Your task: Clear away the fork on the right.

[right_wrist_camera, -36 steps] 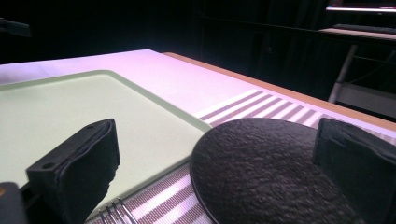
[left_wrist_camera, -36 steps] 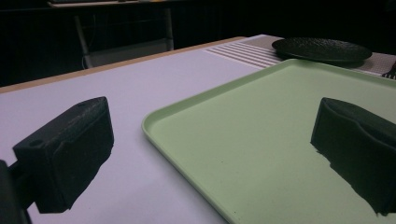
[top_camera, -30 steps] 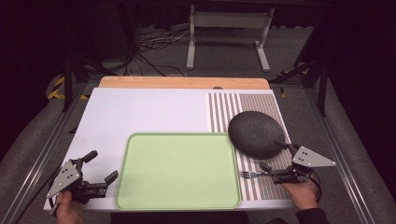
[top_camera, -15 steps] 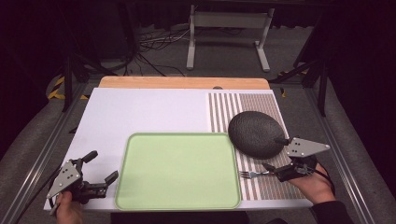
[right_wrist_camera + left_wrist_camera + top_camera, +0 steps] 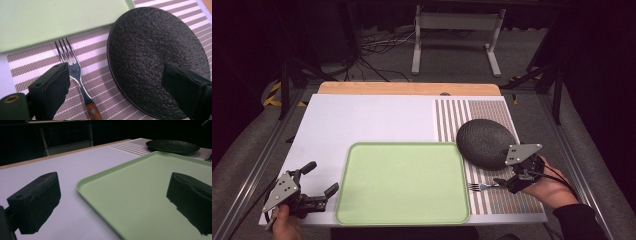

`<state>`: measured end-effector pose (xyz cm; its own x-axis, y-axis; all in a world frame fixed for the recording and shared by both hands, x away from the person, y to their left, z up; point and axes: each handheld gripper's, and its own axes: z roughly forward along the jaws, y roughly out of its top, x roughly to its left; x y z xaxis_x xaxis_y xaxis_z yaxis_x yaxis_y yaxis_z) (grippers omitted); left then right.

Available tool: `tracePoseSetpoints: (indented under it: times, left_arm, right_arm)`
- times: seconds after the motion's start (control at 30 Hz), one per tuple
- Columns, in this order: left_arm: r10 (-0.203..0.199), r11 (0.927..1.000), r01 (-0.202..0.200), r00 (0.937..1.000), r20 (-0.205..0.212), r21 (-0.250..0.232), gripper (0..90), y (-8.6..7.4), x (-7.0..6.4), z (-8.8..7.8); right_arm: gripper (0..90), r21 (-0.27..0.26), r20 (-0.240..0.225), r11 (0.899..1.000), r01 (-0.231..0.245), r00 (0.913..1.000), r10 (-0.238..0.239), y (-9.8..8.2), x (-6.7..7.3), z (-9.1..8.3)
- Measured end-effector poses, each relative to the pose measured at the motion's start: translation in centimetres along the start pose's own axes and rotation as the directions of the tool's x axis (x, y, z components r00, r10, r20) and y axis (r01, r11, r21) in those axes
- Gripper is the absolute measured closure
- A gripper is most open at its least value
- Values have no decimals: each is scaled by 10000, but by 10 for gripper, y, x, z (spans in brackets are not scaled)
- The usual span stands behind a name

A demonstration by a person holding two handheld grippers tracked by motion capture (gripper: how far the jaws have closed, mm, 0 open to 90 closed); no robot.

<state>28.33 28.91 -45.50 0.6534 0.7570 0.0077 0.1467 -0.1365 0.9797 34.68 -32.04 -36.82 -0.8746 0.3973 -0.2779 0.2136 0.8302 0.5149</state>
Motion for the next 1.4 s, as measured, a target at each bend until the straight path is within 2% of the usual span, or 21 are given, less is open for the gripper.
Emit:
tracePoseSetpoints:
  times: [0.07,0.1,0.17,0.27,0.3,0.53,0.6,0.67,0.83,0.93,1.03,1.13,1.27,1.33,1.4]
  left_arm:
    - [0,10000,0,10000,-5,2,1,0,0,0]
    - [-10,10000,10,10000,-13,6,1,0,0,0]
    - [-7,10000,7,10000,11,64,1,0,0,0]
    - [8,10000,-8,10000,24,92,1,0,0,0]
    - [23,10000,-23,10000,18,96,2,0,0,0]
    - [11,9999,-11,10000,-5,107,1,0,1,0]
    - [0,9999,0,10000,-10,105,1,0,1,0]
    - [12,9999,-11,10000,-9,122,1,0,1,0]
    - [12,9999,-12,10000,-6,119,1,0,1,0]
    - [10,9999,-10,10000,-7,120,2,0,1,0]
    - [18,9999,-18,10000,0,105,2,0,1,0]
    - [-7,10000,7,10000,-26,82,2,0,1,0]
    - [17,10000,-17,10000,-1,88,1,0,1,0]
    - [11,10000,-12,10000,12,85,2,0,0,0]
    - [11,10000,-12,10000,24,97,1,0,1,0]
  right_arm:
    - [86,162,-70,9998,74,9999,-73,1,-1,1]
    - [86,428,-167,9989,164,9997,-157,2,-1,3]
    - [86,524,-190,9983,235,9996,-226,2,-1,3]
    - [92,909,-170,9952,357,9993,-343,3,-1,6]
    - [97,1119,-308,9928,416,9988,-384,4,-1,7]
    - [101,1593,-546,9850,662,9968,-581,5,-3,11]
    - [104,1770,-666,9816,716,9959,-606,5,-3,13]
    - [105,2100,-779,9736,893,9942,-744,5,-2,16]
    - [107,2385,-912,9669,909,9933,-709,5,-2,19]
    - [113,2580,-1098,9597,1116,9903,-856,5,-3,21]
    - [122,2582,-1194,9598,1100,9895,-813,5,-2,22]
    - [137,2606,-1461,9567,1295,9848,-935,6,-3,23]
    - [181,2989,-1769,9414,1562,9785,-1062,7,-3,26]
    - [214,3135,-2038,9337,1730,9726,-1117,6,-2,28]
    - [221,3451,-2183,9190,1904,9686,-1187,5,0,32]
